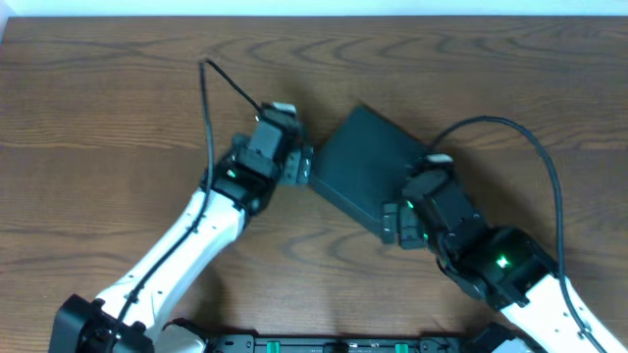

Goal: Pack container

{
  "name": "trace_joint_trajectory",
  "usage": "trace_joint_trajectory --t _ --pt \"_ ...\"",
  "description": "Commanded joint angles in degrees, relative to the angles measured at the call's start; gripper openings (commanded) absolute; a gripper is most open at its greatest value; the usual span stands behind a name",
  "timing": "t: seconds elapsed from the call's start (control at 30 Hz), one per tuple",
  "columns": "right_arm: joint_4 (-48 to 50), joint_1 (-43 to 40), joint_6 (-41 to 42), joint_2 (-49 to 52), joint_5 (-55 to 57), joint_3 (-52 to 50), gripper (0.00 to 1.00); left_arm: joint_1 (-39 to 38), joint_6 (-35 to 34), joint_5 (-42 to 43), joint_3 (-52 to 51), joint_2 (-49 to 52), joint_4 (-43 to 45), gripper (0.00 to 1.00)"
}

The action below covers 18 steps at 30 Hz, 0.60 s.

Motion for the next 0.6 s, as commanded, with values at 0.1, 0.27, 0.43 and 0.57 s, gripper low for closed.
trace_joint_trajectory --t 0.1,0.27,0.43,0.57 --pt "-6.2 0.9 18.8 2.6 10.4 -0.9 0.99 3.8 1.7 9.8 6.1 5.1 -0.2 0.95" --pt "-5.7 -1.0 27.2 5.6 12.0 -5.8 0.99 5.7 1.9 9.9 10.4 10.7 -0.3 0.95" --pt "-0.1 -4.4 27.9 8.4 12.9 -8.7 0.99 7.2 3.1 9.8 13.4 17.0 -0.6 0.95" --pt "2.3 -7.7 27.9 10.3 14.0 -8.8 0.99 7.4 3.1 7.9 13.4 19.4 -1.4 0.95"
